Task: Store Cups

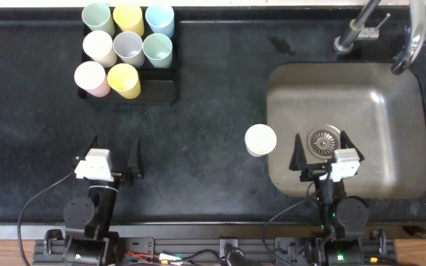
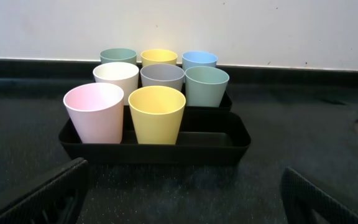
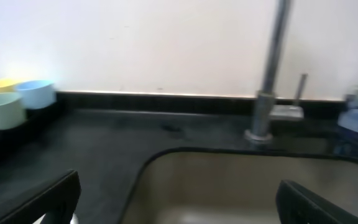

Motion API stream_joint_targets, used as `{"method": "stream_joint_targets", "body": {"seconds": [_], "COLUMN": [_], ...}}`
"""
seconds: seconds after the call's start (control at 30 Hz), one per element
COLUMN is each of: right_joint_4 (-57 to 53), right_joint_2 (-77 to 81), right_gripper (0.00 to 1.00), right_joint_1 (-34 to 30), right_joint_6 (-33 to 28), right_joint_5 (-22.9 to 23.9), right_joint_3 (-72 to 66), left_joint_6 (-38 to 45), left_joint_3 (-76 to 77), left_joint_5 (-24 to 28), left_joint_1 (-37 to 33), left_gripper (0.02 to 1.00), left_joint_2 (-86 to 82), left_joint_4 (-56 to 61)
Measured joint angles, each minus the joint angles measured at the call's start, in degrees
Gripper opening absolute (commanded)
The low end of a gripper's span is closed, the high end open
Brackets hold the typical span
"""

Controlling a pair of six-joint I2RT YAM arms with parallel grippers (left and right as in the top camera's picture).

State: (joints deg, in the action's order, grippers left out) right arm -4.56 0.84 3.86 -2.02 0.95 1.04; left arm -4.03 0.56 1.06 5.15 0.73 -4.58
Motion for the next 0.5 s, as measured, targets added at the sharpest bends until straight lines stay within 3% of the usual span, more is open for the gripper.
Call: {"method": "stream_joint_targets", "body": {"seconds": [0.5], "right_joint_4": [0.02], "right_joint_2": [0.0], "right_gripper": [0.998], "right_joint_1": [-0.07], "right_joint_6": [-0.57], "right_joint_5": [2.43], "right_joint_3": [0.0], "left_joint_6": [0.0], "left_joint_3": [0.0], "left_joint_5": [-0.02], "left_joint_1": [0.0], "left_gripper": [1.0], "left_joint_2": [0.0], "left_joint_4": [0.0]}}
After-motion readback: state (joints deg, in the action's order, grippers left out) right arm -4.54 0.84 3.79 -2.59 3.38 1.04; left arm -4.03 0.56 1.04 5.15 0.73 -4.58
